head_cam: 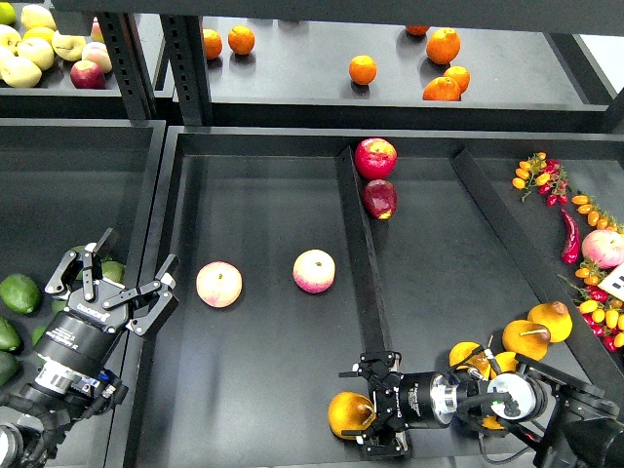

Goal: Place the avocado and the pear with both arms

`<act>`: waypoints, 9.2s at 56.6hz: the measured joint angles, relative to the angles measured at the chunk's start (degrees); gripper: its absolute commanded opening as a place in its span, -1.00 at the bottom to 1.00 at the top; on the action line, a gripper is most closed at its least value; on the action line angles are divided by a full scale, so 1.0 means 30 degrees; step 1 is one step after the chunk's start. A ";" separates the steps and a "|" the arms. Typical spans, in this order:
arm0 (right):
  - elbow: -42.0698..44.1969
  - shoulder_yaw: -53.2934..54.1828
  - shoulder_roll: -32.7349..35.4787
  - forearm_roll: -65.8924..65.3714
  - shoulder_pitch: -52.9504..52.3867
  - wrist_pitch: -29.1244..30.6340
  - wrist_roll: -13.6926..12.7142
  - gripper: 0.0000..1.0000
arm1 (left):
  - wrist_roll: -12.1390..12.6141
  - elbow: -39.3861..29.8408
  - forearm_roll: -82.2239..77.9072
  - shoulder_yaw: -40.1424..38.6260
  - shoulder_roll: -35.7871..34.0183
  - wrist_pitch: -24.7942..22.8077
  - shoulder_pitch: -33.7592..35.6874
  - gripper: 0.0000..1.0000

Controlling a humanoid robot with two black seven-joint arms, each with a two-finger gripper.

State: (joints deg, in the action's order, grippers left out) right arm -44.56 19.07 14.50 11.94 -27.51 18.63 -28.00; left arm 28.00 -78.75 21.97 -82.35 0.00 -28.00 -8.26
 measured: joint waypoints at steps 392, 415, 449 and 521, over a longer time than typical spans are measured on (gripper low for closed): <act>-0.3236 0.7455 0.5832 0.0550 0.3589 -0.0371 0.0001 0.81 | 0.0000 -0.0166 -0.0821 0.0943 0.0000 -0.0001 -0.0377 0.98; -0.6287 1.3930 0.3480 0.2245 0.3748 -0.3540 0.0000 0.86 | -0.0001 0.0107 -0.0848 0.1057 0.0000 -0.0001 -0.0350 0.98; -0.6258 2.3284 -0.4826 -0.1478 0.3788 -0.5563 0.0000 0.98 | 0.0000 0.0699 -0.0943 0.0831 0.0000 -0.0001 0.0814 0.98; -0.3016 1.9908 -0.4834 0.3613 0.5268 0.3115 0.0004 0.99 | -0.1178 0.3512 -0.2212 0.0831 0.0000 -0.0001 0.3136 0.98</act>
State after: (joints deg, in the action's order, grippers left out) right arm -53.61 78.80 0.00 22.78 -11.71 27.98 -27.99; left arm 24.47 -68.21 15.34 -79.86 0.00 -28.00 1.14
